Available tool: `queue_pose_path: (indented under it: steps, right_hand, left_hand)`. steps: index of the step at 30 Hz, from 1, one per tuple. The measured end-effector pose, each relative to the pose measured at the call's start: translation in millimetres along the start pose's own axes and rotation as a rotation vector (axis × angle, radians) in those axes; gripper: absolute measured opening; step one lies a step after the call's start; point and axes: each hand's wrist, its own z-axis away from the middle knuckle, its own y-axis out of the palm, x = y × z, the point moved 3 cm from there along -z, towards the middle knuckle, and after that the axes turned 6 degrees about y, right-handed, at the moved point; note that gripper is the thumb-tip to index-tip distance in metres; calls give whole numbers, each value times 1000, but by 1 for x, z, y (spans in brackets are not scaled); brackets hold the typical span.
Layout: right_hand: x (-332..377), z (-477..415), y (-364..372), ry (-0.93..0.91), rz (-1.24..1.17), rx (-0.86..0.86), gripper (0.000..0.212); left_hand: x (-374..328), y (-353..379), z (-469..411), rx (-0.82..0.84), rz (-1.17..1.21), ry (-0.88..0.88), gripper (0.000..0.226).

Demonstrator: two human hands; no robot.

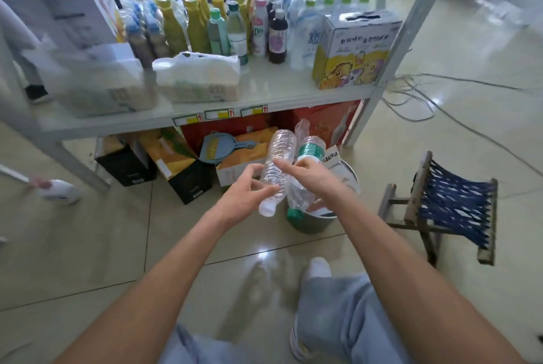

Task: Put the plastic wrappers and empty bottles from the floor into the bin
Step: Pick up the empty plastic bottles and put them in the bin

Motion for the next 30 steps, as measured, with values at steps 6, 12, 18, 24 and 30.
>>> queue_pose_path:
  steps: [6, 12, 18, 24, 30]
  right_hand:
    - [-15, 5, 4, 151, -281, 92, 77]
    - [-24, -12, -9, 306, -416, 185, 65]
    - [-40, -63, -24, 479, -536, 216, 98]
    - [-66, -107, -28, 583, -655, 296, 103]
    - [-87, -131, -32, 746, -735, 377, 107]
  left_hand:
    - [-20, 10, 7, -19, -43, 86, 70]
    - [-27, 36, -12, 85, -77, 109, 81]
    - [-33, 50, -49, 15, -44, 2, 60]
    - [3, 46, -66, 13, -173, -144, 48]
    - [24, 38, -75, 11, -134, -195, 57]
